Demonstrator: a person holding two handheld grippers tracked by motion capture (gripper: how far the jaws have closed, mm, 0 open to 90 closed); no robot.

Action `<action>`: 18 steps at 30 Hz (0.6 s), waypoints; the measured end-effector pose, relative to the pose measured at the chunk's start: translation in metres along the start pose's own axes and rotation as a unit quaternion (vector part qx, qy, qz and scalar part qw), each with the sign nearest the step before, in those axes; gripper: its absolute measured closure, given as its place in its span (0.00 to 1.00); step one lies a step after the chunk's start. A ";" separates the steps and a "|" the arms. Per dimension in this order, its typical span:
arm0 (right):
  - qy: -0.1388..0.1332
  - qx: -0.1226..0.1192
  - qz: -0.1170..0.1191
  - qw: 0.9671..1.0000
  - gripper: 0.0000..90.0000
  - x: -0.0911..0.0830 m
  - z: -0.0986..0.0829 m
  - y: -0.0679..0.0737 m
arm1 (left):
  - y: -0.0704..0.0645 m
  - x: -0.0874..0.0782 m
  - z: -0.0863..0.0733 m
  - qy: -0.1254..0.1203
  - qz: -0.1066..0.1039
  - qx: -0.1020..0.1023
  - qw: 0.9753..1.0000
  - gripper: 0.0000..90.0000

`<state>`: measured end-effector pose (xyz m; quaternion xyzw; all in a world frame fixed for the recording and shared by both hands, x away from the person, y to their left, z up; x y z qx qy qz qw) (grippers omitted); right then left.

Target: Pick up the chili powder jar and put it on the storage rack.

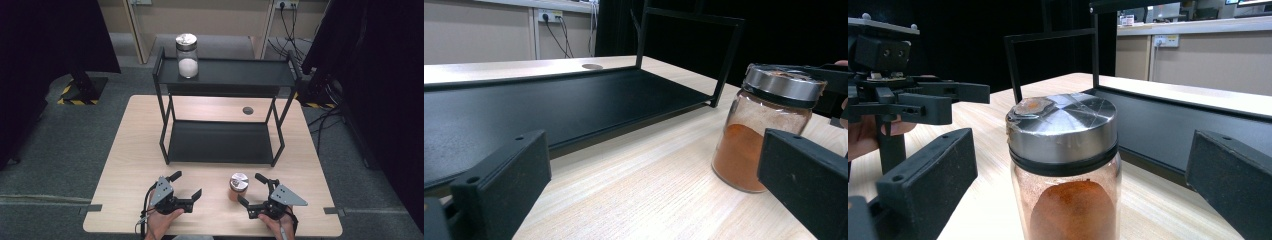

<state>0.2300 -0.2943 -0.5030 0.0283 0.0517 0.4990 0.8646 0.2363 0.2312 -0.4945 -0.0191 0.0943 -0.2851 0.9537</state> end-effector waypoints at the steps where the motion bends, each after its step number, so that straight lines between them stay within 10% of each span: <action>1: 0.000 0.000 0.000 1.000 0.00 0.000 0.000 0.000 | 0.000 0.000 0.000 -0.001 0.000 0.000 1.000 0.00; 18: 0.029 -0.003 0.010 1.000 0.06 0.011 0.008 0.000 | -0.001 0.000 0.000 0.000 -0.002 0.002 1.000 0.00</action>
Point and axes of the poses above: each handheld gripper's, and its own axes: x roughly forward along the jaws, z roughly out of its top, y roughly to its left, the point moved 2 cm from there along x, roughly forward along the jaws, and after that the axes turned 11 degrees about z, right-handed, at the moved point
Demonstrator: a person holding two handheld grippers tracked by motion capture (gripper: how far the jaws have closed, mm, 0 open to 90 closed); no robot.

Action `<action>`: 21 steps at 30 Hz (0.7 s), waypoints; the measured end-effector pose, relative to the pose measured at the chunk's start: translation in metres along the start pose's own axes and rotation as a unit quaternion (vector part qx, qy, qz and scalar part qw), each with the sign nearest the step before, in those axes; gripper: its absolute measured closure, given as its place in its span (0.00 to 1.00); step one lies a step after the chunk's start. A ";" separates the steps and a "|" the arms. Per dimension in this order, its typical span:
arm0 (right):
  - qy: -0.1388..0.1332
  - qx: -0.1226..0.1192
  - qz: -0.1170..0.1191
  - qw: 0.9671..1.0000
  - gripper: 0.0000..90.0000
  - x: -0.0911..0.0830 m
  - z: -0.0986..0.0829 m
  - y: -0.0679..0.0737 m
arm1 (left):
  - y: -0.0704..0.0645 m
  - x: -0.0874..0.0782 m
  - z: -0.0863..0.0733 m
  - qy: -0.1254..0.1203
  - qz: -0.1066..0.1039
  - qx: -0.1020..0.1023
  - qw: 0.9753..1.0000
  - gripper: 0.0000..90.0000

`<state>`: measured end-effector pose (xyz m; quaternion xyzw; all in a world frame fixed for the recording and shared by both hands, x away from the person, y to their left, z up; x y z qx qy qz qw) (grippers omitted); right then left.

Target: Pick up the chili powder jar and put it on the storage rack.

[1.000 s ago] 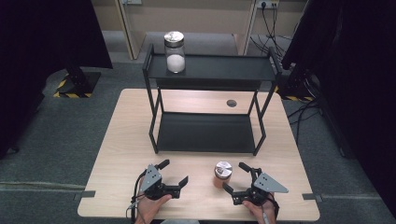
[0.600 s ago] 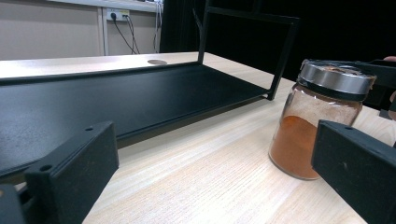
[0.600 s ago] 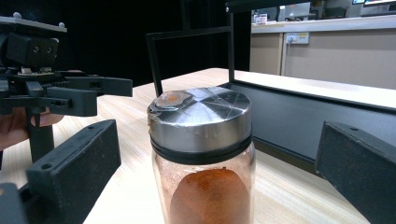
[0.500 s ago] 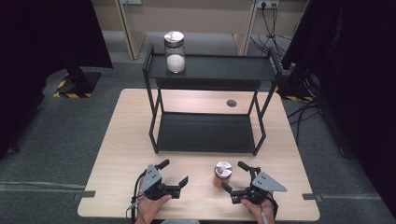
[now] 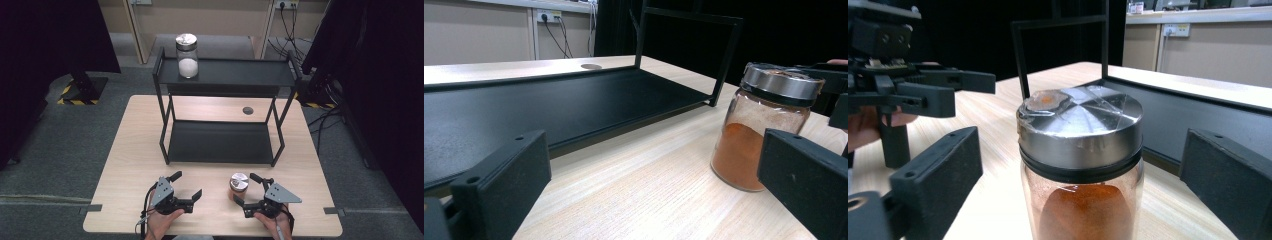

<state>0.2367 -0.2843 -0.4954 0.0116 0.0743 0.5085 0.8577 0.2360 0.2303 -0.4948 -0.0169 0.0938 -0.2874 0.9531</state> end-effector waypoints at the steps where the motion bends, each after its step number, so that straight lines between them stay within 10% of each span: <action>1: 0.002 0.000 0.001 1.000 0.07 0.001 0.000 0.000 | 0.000 0.000 0.000 0.000 0.000 0.000 1.000 0.00; 21: 0.048 -0.005 -0.002 0.999 0.29 0.014 0.012 0.000 | 0.000 0.000 0.000 -0.001 -0.001 -0.002 1.000 0.00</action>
Point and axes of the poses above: each handheld gripper's, and its own axes: x roughly forward along the jaws, z roughly out of its top, y roughly to its left, the point moved 2 cm from there along x, roughly forward along the jaws, and after that the axes turned 11 degrees about z, right-handed, at the moved point
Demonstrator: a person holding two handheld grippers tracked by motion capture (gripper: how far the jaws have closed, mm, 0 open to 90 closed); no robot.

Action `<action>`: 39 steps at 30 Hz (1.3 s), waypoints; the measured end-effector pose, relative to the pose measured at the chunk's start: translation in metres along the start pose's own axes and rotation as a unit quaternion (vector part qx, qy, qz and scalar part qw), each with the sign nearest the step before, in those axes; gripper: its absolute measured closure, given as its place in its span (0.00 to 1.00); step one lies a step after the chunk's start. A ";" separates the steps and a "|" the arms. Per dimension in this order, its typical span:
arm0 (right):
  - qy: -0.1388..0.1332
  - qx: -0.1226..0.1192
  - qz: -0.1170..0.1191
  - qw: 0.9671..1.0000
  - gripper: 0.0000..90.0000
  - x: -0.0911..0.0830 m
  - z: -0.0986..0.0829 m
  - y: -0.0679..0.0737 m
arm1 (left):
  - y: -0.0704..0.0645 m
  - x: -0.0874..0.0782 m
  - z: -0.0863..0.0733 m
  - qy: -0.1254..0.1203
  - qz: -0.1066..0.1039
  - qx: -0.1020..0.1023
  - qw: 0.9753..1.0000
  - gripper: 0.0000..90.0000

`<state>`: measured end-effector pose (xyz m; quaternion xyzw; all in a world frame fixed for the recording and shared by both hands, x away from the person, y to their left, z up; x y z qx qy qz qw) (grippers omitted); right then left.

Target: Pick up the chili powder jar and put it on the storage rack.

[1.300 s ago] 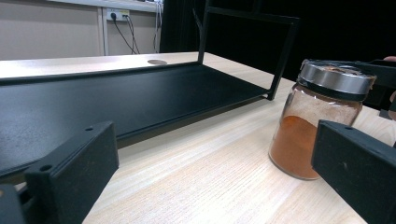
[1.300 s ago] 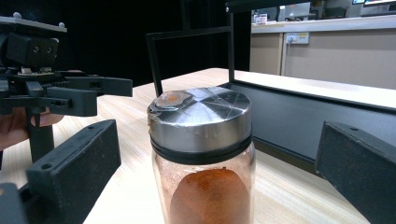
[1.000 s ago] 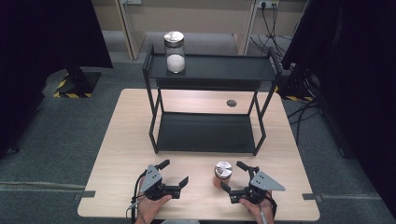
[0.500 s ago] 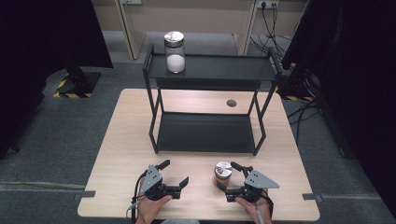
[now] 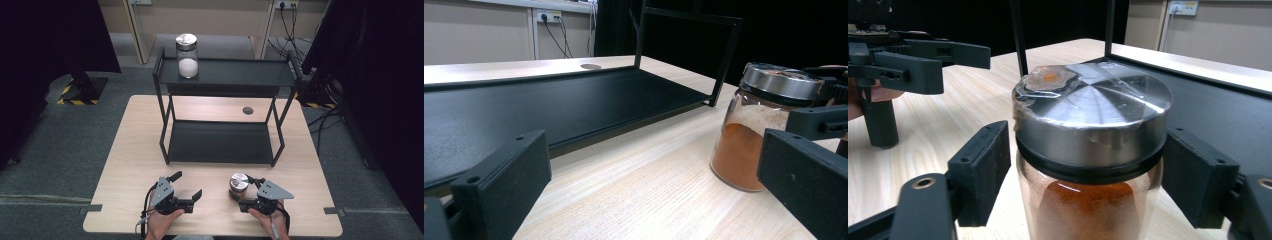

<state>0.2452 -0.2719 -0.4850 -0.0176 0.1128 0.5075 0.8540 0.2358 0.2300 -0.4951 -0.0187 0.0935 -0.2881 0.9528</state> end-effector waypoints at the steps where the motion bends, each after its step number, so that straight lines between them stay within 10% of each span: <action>1: 0.000 0.000 0.000 1.000 0.30 0.000 0.000 0.000 | 0.000 0.000 0.000 0.000 0.000 0.001 1.000 0.00; 39: -0.002 -0.021 -0.012 1.000 0.34 -0.008 0.017 0.005 | -0.001 0.000 0.000 0.002 -0.002 0.001 1.000 0.00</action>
Point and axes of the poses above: each handheld gripper's, and its own axes: x roughly forward along the jaws, z roughly out of its top, y roughly to its left, the point moved 2 cm from there along x, roughly forward along the jaws, and after that the axes turned 11 degrees about z, right-handed, at the moved point
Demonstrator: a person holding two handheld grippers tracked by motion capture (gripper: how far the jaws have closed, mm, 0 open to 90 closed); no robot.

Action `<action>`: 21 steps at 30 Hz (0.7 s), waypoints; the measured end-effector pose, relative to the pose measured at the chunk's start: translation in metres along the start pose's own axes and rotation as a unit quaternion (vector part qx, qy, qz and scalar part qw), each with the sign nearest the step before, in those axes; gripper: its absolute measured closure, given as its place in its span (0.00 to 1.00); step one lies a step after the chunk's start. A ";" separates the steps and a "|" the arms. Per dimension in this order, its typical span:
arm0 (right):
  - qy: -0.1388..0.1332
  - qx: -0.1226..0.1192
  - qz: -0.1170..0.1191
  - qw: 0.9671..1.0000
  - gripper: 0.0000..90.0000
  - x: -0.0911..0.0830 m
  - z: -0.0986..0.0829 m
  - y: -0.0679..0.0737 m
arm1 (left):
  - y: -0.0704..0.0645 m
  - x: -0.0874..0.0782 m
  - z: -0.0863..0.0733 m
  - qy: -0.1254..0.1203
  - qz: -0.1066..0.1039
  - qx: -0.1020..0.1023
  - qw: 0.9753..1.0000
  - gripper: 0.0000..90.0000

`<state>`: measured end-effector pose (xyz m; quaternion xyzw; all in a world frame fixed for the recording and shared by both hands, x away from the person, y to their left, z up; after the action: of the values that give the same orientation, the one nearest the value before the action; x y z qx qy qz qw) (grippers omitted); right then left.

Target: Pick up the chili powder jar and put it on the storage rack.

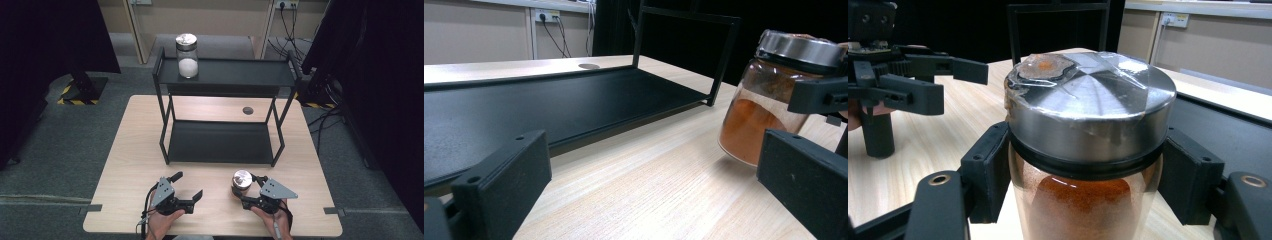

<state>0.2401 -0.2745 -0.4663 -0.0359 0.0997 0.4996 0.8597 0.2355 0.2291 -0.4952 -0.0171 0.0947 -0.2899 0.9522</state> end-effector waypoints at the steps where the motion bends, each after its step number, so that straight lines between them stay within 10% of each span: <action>1: 0.000 -0.002 0.000 1.000 0.34 0.000 0.001 -0.001 | 0.000 0.000 0.000 0.000 0.000 0.000 1.000 0.00; 21: -0.014 -0.010 0.009 1.000 0.34 -0.006 0.037 -0.008 | 0.000 0.000 -0.001 0.000 0.000 -0.003 1.000 0.00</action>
<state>0.2490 -0.2771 -0.4291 -0.0366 0.0831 0.5089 0.8560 0.2356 0.2286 -0.4958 -0.0195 0.0957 -0.2897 0.9521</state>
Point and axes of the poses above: each handheld gripper's, and its own axes: x roughly forward along the jaws, z roughly out of its top, y roughly to its left, the point moved 2 cm from there along x, roughly forward along the jaws, and after that the axes turned 11 degrees about z, right-handed, at the moved point
